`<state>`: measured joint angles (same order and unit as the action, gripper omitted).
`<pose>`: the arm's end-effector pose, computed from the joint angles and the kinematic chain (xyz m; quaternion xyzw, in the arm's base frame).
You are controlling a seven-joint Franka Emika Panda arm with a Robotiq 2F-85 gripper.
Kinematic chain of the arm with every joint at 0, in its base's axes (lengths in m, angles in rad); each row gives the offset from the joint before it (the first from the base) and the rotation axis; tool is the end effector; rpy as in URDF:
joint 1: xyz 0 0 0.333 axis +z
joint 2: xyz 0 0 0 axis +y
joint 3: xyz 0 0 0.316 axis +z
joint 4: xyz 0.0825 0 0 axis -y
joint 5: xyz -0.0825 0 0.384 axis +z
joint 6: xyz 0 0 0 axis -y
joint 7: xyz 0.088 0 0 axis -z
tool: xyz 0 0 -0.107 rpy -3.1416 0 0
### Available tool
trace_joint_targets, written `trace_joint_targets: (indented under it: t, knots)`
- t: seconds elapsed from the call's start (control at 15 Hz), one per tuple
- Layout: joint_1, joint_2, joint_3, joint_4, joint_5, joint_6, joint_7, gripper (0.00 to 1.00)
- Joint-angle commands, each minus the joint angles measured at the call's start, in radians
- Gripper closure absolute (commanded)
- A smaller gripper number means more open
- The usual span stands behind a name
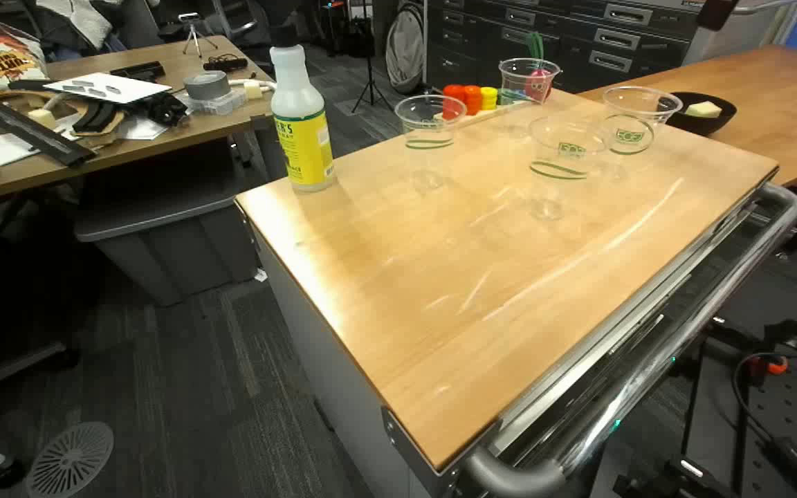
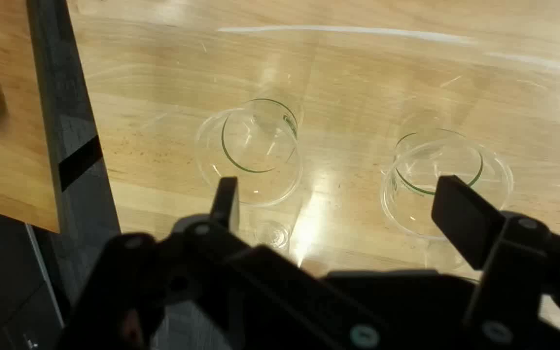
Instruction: Stack the cups
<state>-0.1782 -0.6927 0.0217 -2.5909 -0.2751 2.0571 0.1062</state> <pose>0.3497 -0.0694 0.4938 0.9850 -0.0773 0.0745 0.1349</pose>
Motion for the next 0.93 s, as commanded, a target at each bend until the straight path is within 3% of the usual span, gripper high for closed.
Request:
trace_joint_targets:
  t: [0.0, 0.47, 0.87]
  knots:
    - [0.013, 0.001, -0.010, 0.005, -0.007, -0.004, 0.006, 0.00]
    - [0.003, 0.036, -0.001, 0.057, -0.032, -0.023, -0.003, 0.00]
    - [0.009, 0.199, 0.046, 0.283, -0.192, -0.116, -0.027, 0.00]
